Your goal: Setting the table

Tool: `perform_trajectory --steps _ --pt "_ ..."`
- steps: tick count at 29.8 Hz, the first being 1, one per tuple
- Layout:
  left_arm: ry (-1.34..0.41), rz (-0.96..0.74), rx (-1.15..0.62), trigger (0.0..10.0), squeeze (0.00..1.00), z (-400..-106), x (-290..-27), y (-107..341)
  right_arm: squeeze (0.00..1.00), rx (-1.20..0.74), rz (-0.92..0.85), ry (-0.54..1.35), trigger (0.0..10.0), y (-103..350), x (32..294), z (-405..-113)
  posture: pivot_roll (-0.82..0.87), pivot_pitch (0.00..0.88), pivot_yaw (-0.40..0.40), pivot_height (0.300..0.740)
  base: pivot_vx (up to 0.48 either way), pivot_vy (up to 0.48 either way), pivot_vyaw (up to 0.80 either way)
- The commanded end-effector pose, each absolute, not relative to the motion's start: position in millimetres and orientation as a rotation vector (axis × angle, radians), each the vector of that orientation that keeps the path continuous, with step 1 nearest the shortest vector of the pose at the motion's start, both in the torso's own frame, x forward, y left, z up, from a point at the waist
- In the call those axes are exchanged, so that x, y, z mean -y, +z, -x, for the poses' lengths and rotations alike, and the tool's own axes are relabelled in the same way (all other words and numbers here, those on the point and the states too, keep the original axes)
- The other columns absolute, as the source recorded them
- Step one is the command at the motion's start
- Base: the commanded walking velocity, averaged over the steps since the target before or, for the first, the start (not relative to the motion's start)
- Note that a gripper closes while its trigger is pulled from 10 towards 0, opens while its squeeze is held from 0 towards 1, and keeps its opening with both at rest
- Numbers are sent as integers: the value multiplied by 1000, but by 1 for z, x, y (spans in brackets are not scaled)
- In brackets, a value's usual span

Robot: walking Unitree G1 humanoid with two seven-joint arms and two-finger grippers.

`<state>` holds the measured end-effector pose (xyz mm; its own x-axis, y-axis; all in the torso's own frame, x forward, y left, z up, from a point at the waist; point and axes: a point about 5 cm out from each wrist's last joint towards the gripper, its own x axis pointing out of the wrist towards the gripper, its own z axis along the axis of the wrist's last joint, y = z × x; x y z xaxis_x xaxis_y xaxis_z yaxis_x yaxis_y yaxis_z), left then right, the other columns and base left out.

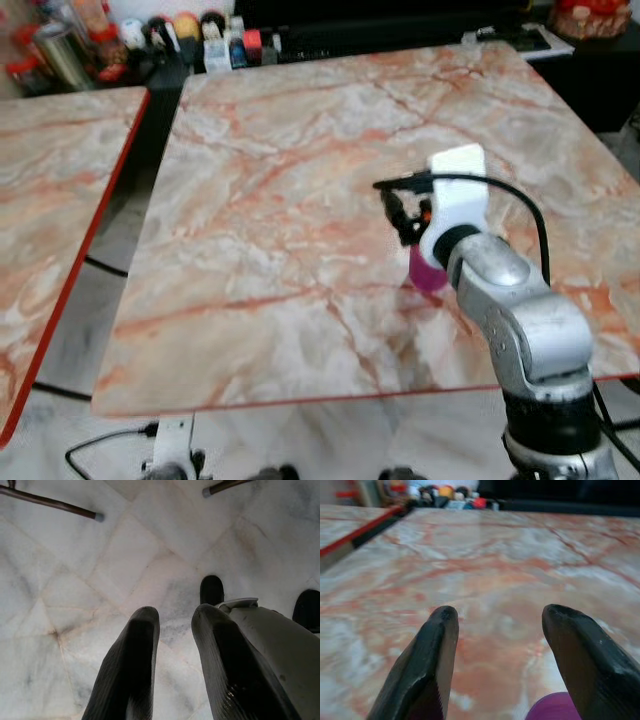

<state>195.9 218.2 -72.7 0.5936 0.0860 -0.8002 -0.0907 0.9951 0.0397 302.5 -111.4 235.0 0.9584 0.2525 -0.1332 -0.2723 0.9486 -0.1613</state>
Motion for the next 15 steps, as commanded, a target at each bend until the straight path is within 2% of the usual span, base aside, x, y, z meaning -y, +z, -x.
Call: perform_trajectory --steps 1,5,8,15 --pt "95 -11 -970 10000 0 -188 -221 -77 0 -124 190 286 10000 234 109 -296 -135 192 91 740 0 0 0" --pt "80 -8 -978 10000 0 -188 -221 -77 0 -162 193 280 10000 227 110 -291 -138 190 97 740 0 0 0" --pt "71 -9 -983 10000 0 -188 -221 -77 0 -209 196 199 10000 212 125 -294 -141 188 99 740 0 0 0" --pt "78 4 -981 10000 0 -187 -221 -77 0 -216 187 182 10000 210 127 -295 -137 183 90 740 0 0 0"
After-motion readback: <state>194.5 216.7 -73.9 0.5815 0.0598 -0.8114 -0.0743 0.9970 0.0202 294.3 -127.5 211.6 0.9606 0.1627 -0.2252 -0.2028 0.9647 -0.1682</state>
